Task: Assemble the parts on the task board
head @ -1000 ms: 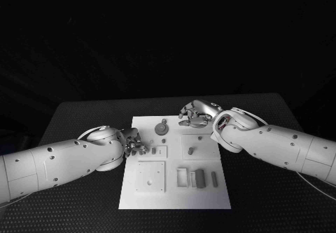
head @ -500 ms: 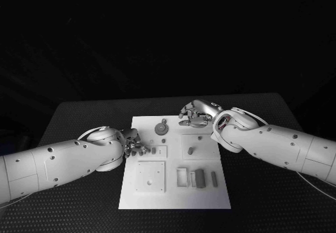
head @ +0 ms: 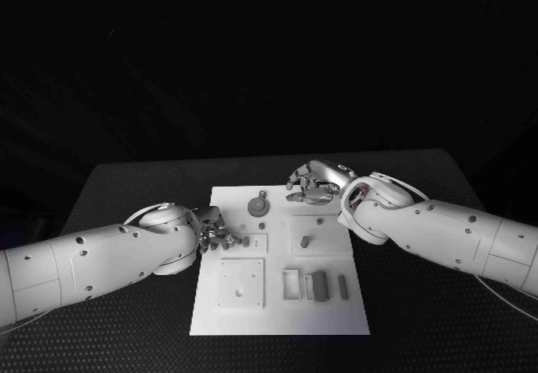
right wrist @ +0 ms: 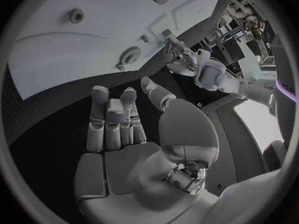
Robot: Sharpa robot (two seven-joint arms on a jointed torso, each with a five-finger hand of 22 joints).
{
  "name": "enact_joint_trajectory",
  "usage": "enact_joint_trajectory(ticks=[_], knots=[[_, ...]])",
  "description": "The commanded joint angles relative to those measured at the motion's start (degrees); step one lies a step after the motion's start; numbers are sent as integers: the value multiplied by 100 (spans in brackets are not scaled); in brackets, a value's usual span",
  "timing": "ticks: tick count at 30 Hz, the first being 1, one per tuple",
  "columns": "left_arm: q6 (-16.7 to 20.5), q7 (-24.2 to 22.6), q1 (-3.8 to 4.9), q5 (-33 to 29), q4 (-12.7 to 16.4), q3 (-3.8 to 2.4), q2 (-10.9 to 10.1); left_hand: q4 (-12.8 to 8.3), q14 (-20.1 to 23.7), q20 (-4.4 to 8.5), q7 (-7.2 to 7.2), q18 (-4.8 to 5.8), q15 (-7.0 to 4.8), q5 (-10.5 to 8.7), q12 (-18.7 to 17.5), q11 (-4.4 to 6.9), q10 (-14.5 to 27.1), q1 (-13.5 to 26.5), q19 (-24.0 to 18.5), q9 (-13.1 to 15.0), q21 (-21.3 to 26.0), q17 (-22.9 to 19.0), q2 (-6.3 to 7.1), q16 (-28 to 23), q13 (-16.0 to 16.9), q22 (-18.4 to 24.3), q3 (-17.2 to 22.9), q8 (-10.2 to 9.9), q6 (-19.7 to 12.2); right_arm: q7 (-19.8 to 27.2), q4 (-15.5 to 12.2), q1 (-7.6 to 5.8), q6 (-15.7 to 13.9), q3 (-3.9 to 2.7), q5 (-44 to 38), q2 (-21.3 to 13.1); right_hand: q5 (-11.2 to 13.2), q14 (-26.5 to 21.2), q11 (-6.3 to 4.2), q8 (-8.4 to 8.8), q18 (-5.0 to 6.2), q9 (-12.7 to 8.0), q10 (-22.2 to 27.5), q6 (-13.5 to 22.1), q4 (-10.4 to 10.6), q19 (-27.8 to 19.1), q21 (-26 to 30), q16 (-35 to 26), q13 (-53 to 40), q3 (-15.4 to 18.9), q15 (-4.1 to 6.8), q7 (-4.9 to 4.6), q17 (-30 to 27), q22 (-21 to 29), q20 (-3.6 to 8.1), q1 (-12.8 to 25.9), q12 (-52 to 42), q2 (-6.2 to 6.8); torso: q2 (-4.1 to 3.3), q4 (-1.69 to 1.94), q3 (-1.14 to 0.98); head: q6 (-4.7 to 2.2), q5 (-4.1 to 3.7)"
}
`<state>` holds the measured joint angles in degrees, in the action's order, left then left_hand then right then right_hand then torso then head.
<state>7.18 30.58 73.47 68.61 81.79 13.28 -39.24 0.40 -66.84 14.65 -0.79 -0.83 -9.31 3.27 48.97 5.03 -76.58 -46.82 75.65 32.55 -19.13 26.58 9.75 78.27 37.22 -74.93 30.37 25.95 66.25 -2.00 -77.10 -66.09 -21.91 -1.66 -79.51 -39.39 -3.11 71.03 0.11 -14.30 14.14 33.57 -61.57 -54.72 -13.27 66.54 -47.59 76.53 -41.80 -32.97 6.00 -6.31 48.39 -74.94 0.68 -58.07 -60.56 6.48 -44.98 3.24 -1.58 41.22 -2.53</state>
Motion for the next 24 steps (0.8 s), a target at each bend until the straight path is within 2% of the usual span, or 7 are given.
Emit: enact_joint_trajectory(ticks=[1, 4, 9, 11, 16, 19, 24], knots=[[-12, 10, -25, -39, 6, 14, -20, 93, 4, 35, -4, 53, -36, -30, -12, 37, -10, -3, 0, 8, 7, 6, 102, 3, 9, -106, 5, -8, -24, 43, -1, 4, 44, -2, 6, 0, -22, 20, 2, 30, 86, 6, 53, -3, 31, 5, 25, -39, -2, 8, 9, -31, 5, -78, 51, 62, 6, 9, 0, 0, 1, -1, -4], [-16, -27, -25, -94, 39, -22, -55, 238, 8, 37, -4, 52, -40, -32, -14, 37, -8, -2, 1, 16, 8, 9, 172, 4, 15, -107, 19, -4, -32, 45, -1, 9, 42, -2, 6, -2, -22, 20, 2, 30, 86, 7, 53, -3, 31, 6, 25, -39, -2, 7, 9, -31, 5, -78, 51, 62, 6, 9, 0, -2, 3, -4, -4], [52, -68, -25, -188, 72, -66, -98, 305, 12, 38, -7, 53, -42, -32, -16, 35, -5, -6, -1, 20, 9, 10, 197, 3, 17, -108, 15, -4, -42, 45, -3, 15, 42, -2, 7, -3, -22, 20, 3, 32, 86, 7, 53, -2, 30, 6, 25, -39, -2, 7, 9, -31, 6, -78, 52, 61, 6, 10, 0, 0, 6, -2, -9], [97, -84, -26, -194, 75, -167, -93, 326, 14, 38, -9, 53, -43, -32, -17, 33, -3, -11, -2, 20, 9, 10, 201, 2, 18, -109, 13, -7, -51, 44, -1, 17, 42, -2, 7, -1, -22, 20, 3, 32, 86, 8, 53, -1, 30, 6, 26, -39, -2, 7, 9, -31, 6, -78, 52, 61, 6, 10, 0, -1, 3, -5, -7], [127, -108, -25, -197, 91, -312, -141, 407, 29, 38, -26, 56, -44, -32, -23, 18, 10, -36, -17, 16, 14, 8, 230, -5, 21, -110, 0, -27, -106, 55, -5, 28, 32, -2, 10, 0, -22, 21, 3, 33, 86, 8, 53, 0, 31, 6, 26, -40, -2, 7, 8, -32, 6, -78, 52, 61, 6, 9, 2, 1, 5, -14, -11], [162, -128, -25, -287, 92, -444, -174, 501, 15, 44, -26, 53, -50, -32, -1, 18, -9, -43, -2, 21, 4, 20, 242, 18, 38, -114, -6, -25, -115, 56, 1, 32, 31, -2, 15, 1, -22, 21, 3, 34, 86, 8, 53, 0, 31, 7, 26, -40, -2, 6, 8, -32, 6, -78, 52, 62, 6, 8, 3, 0, 0, -26, 1], [471, -397, -17, -1024, 48, -570, -226, 540, 12, 46, -26, 53, -53, -32, 7, 19, -11, -49, 1, 23, 1, 27, 252, 28, 46, -114, -12, -23, -119, 54, 0, 33, 29, -2, 29, -4, -22, 22, 4, 36, 86, 9, 52, 3, 32, 7, 26, -40, -3, 6, 8, -33, 7, -78, 52, 63, 5, 7, 6, 1, -3, -35, -4]])
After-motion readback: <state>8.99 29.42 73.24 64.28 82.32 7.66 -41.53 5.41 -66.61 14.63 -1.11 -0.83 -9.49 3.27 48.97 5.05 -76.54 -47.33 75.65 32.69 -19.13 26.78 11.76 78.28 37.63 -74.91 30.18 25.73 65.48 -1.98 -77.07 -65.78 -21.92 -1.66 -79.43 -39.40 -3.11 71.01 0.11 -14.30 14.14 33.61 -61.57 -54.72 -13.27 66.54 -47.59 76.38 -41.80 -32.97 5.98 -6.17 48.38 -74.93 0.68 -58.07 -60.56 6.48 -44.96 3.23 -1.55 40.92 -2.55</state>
